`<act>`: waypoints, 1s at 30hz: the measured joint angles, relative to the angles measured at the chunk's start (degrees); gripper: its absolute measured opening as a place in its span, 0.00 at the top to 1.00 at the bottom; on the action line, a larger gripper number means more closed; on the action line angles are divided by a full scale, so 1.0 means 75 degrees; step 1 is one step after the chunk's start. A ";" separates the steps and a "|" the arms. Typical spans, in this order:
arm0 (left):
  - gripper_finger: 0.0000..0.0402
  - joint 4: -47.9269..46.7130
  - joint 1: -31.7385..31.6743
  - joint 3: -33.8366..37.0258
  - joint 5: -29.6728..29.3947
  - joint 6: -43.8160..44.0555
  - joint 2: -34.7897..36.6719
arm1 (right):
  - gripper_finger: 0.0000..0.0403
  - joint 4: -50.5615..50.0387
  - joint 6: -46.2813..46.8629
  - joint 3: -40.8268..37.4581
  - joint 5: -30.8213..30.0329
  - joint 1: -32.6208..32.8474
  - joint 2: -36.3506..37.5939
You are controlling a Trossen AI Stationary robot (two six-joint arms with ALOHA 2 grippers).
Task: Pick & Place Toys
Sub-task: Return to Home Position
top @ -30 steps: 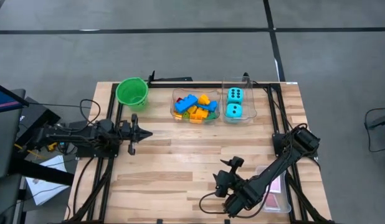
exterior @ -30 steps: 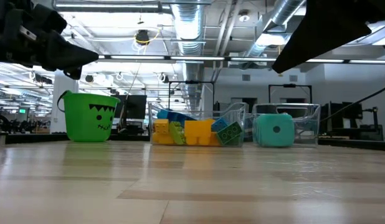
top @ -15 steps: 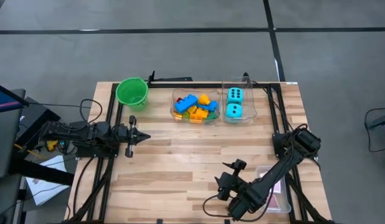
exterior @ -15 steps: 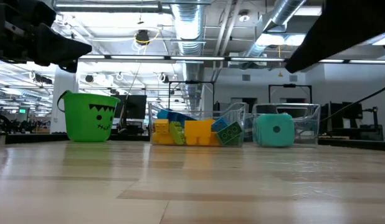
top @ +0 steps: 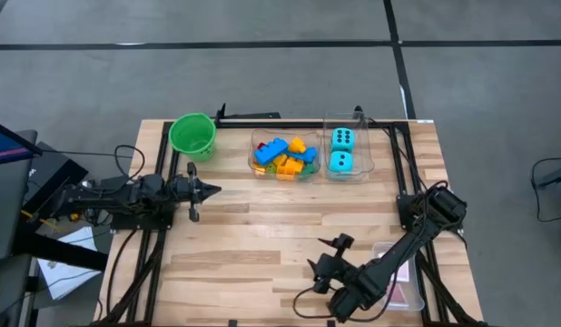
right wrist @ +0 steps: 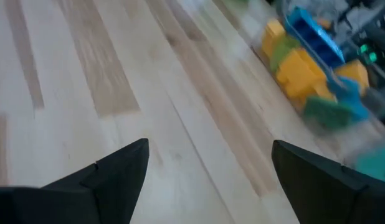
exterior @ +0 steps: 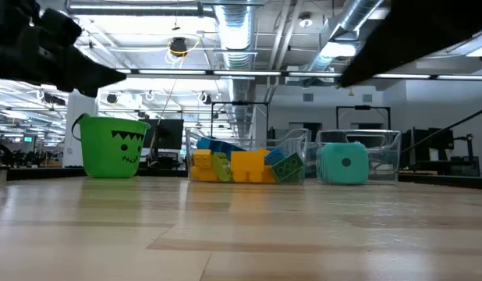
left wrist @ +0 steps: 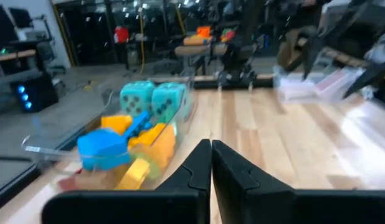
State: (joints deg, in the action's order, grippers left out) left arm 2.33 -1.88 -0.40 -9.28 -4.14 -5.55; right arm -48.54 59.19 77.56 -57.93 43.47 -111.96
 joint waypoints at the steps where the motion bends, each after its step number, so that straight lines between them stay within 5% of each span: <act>1: 0.98 0.0001 -0.0057 0.0000 -0.0006 0.0001 -0.0113 | 0.18 0.0338 -0.0442 0.0000 -0.0041 -0.0085 0.0000; 6: 0.97 0.0387 -0.0145 0.0006 -0.0074 0.0006 -0.0749 | 0.24 0.2267 -0.2873 0.0000 0.0075 -0.0598 0.0000; 10: 0.97 0.0659 -0.0145 0.0006 -0.0052 0.0009 -0.1159 | 0.29 0.4148 -0.4961 0.0000 0.0962 -0.1040 0.0000; 18: 0.96 0.0740 -0.0145 0.0006 -0.0037 0.0012 -0.1713 | 0.42 0.7882 -0.8390 0.0006 0.4914 -0.2219 0.0000; 30: 0.97 0.0752 -0.0145 0.0006 -0.0020 0.0012 -0.1995 | 0.86 0.7335 -0.9256 0.0005 0.9029 -0.3915 0.0000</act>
State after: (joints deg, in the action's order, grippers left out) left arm 7.97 -2.96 -0.36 -9.43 -4.05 -20.52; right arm 6.47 -10.23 77.60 9.78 14.11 -111.96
